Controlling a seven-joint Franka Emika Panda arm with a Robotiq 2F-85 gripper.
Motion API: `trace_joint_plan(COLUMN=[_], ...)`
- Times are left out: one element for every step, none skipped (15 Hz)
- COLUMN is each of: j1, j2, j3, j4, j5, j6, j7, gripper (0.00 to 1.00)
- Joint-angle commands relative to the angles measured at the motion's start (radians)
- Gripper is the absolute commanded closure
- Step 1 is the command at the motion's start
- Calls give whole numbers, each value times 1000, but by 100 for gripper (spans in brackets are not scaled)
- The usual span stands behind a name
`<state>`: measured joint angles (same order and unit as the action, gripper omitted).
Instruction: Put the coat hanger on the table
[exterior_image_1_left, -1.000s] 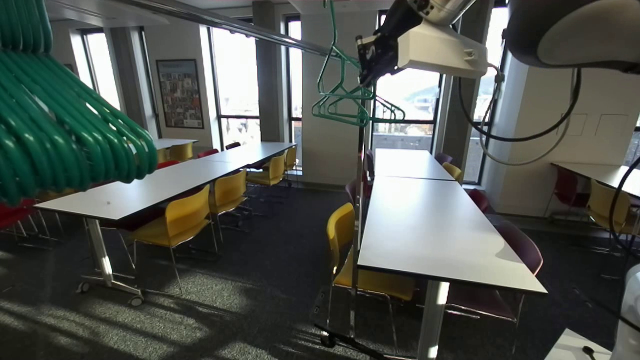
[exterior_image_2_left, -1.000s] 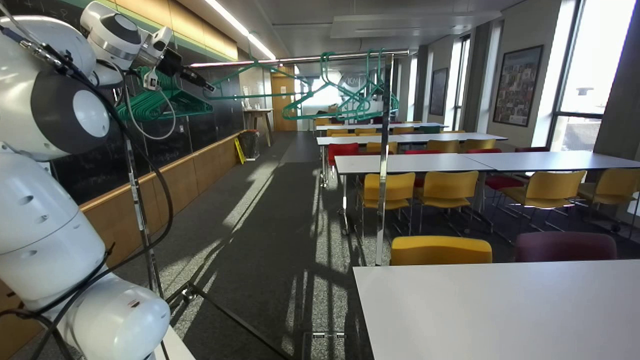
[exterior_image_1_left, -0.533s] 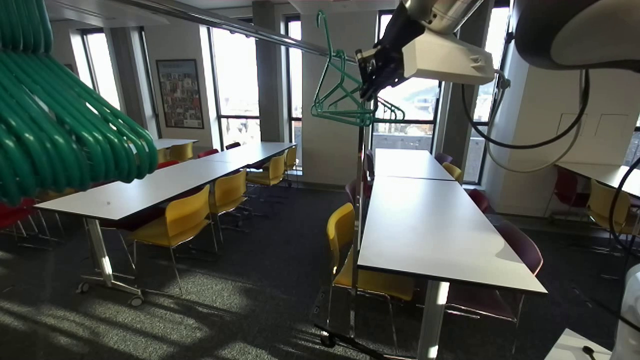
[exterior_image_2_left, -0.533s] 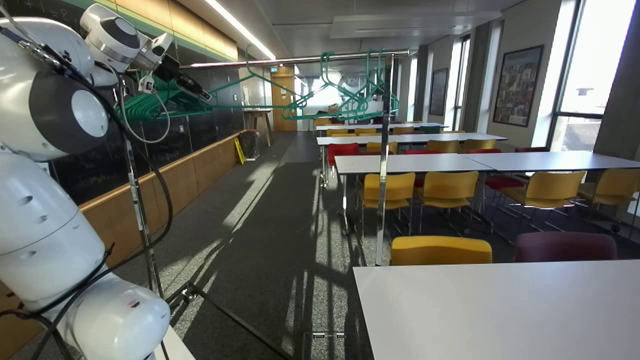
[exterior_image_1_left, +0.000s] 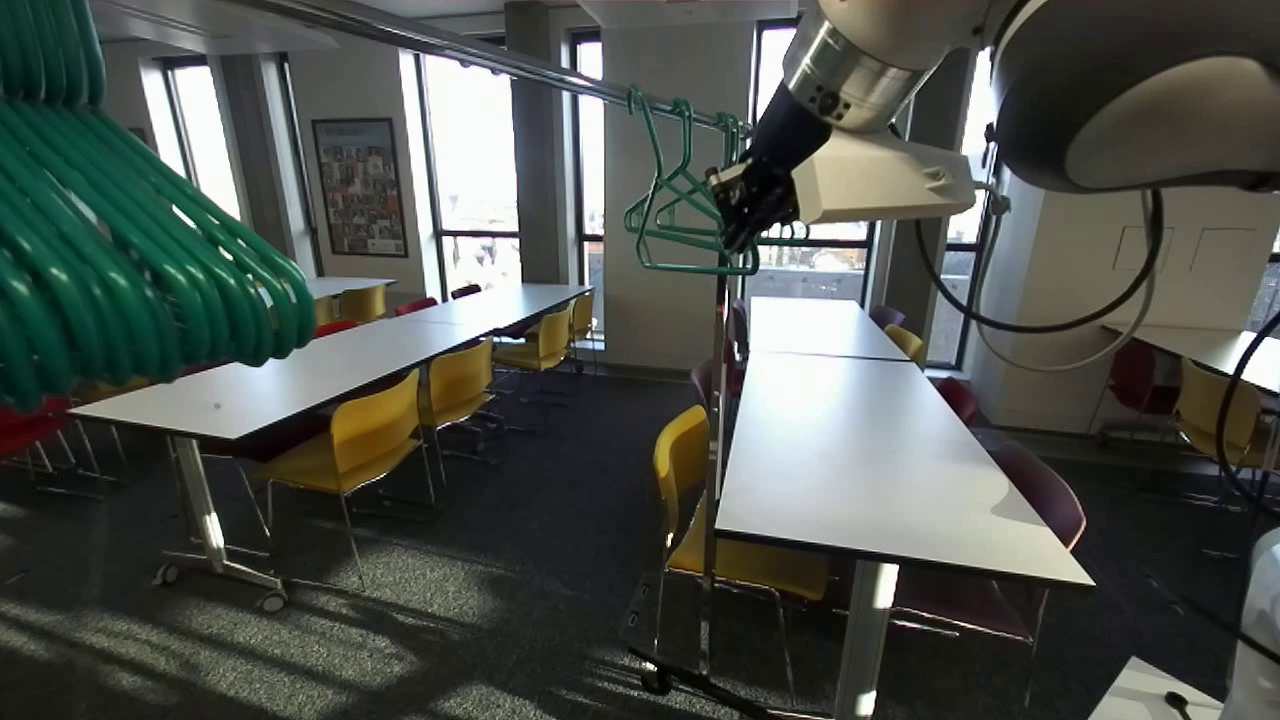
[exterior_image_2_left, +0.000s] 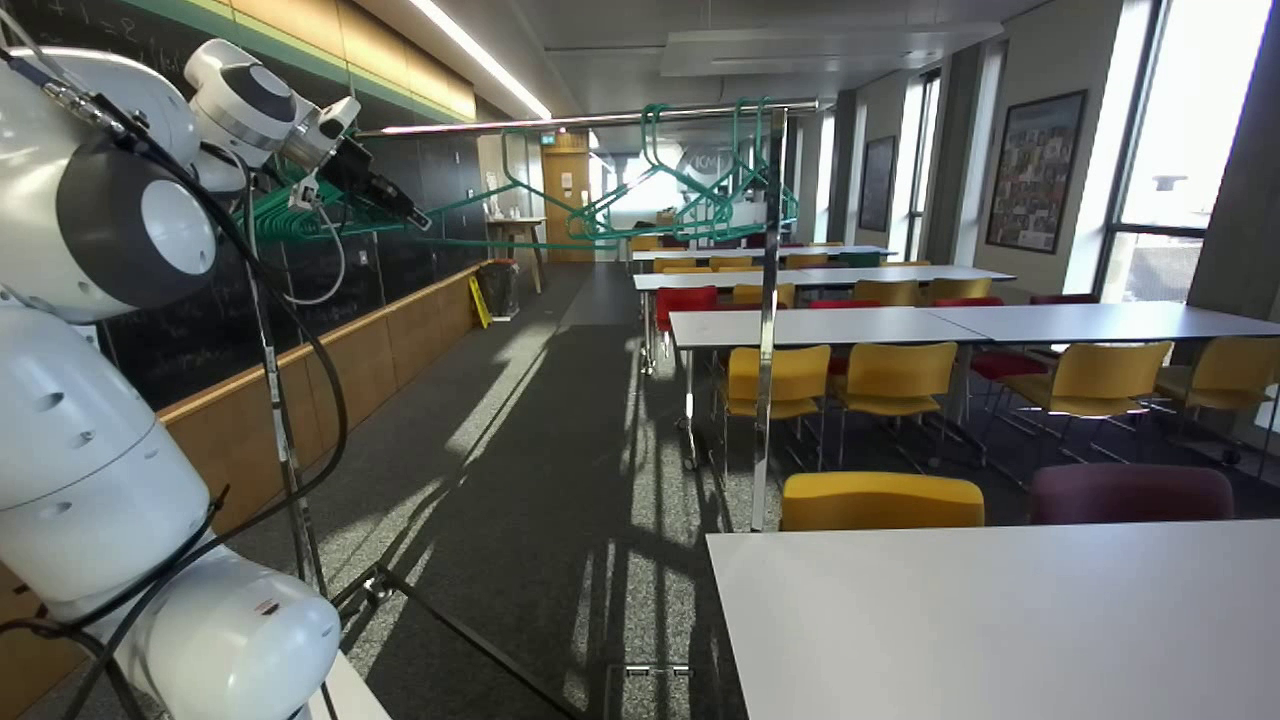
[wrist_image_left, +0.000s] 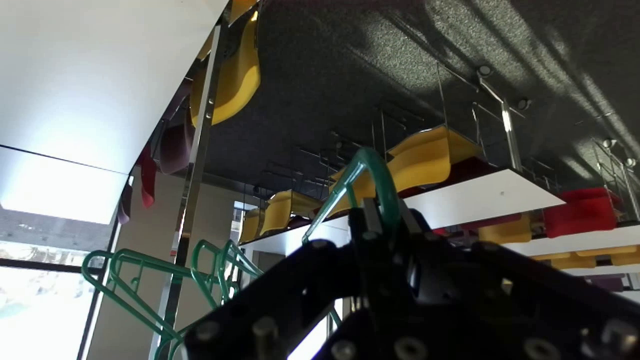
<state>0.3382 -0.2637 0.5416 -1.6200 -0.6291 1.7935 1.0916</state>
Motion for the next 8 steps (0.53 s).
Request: trace_joint_plan(j1=[-15,-18,-19,-22,-24,-25,-27,-28], j2=[-33,-31,-27,-22,-18,-14,-9,-6], j3=[-21,-29,-34,-40,-45,-49,-51,-53], j4=[-60,-76,-87,-102,-112,-120,-127,-135], j5=[40,41,43,38,36,33,31,28], j6=[-21,-20,-26,-33,-40,-44,-50,-56], j7=[-57,-65,-71,-81,-87,-96,-103,-112], gripper=[98,98,98,98,98,98,98,98])
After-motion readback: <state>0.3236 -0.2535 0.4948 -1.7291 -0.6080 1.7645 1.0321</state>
